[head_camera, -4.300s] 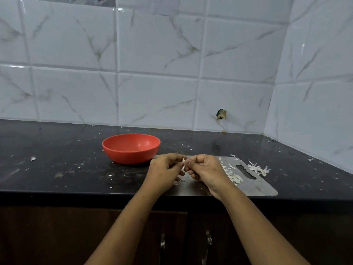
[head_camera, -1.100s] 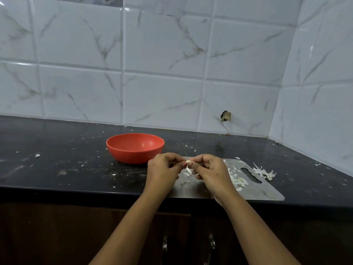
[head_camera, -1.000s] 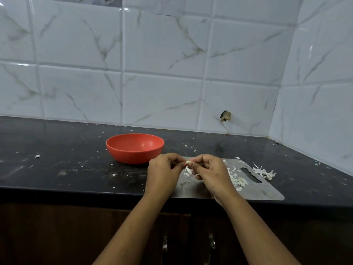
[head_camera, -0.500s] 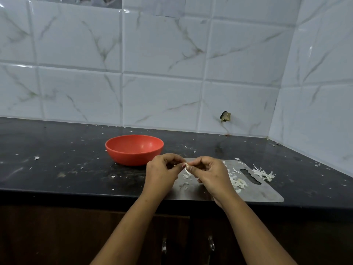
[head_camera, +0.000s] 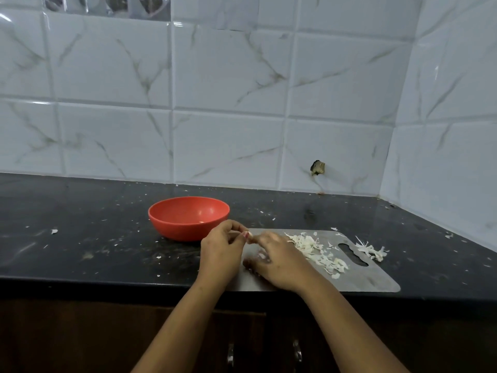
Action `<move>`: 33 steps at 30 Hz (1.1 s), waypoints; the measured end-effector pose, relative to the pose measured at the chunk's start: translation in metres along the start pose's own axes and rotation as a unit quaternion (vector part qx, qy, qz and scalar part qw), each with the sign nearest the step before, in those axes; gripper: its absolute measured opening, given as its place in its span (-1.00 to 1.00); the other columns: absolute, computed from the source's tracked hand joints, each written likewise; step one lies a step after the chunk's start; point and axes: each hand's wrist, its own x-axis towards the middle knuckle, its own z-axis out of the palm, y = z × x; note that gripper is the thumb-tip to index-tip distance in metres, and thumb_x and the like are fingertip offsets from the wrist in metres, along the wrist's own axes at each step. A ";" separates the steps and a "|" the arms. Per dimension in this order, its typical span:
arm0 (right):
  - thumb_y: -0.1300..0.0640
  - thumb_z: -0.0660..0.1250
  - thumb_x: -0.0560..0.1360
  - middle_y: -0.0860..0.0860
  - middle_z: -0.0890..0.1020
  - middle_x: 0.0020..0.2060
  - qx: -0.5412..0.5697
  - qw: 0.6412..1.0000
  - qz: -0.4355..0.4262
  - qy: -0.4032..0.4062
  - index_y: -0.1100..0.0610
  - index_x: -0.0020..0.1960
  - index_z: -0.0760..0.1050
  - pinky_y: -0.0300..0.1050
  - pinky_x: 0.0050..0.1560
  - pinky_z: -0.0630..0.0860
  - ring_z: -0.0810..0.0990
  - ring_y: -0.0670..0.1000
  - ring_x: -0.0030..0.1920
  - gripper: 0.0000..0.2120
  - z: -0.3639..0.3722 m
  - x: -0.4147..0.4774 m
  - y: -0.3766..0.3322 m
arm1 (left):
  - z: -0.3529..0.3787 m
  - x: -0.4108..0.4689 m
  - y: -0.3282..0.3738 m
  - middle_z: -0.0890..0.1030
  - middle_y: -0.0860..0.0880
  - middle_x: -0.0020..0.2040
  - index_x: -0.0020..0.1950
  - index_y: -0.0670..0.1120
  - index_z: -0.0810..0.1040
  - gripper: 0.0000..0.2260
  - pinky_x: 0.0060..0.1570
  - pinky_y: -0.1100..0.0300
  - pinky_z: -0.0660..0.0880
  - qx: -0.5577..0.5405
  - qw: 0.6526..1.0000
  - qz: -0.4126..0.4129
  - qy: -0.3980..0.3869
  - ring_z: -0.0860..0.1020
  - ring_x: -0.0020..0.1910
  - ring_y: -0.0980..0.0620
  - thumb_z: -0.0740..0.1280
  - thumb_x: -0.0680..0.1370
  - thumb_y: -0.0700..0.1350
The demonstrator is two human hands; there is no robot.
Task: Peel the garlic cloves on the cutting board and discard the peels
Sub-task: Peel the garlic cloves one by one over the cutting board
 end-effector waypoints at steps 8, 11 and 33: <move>0.12 0.19 0.60 0.04 0.61 0.04 -0.191 0.969 0.069 0.139 0.11 0.07 0.57 -0.08 0.03 0.44 0.51 0.11 0.12 -0.81 -0.013 0.010 0.002 | -0.011 0.011 0.004 0.68 0.06 -0.24 -0.12 -0.09 0.59 -0.92 -0.33 0.24 0.50 -0.006 1.000 -0.023 0.004 0.56 -0.30 0.06 0.34 0.55 -0.22; -0.01 0.15 0.63 0.04 0.59 0.03 -0.142 0.974 0.061 0.163 0.12 0.07 0.58 -0.06 0.03 0.42 0.49 0.10 0.12 -0.71 -0.009 0.012 -0.004 | -0.021 0.022 0.006 0.68 0.06 -0.31 -0.14 -0.05 0.61 -0.92 -0.28 0.23 0.45 0.024 1.000 0.003 0.018 0.54 -0.38 0.16 0.39 0.50 -0.23; 0.25 0.29 0.56 -0.04 0.67 -0.08 0.019 0.988 0.131 0.077 0.02 -0.01 0.64 -0.03 0.00 0.60 0.64 -0.02 -0.10 -0.80 -0.061 0.006 0.063 | -0.048 0.091 0.028 0.51 -0.11 0.27 0.26 0.04 0.53 -0.67 0.09 0.01 0.43 0.469 0.882 -0.005 0.049 0.50 0.21 -0.16 0.29 0.53 -0.21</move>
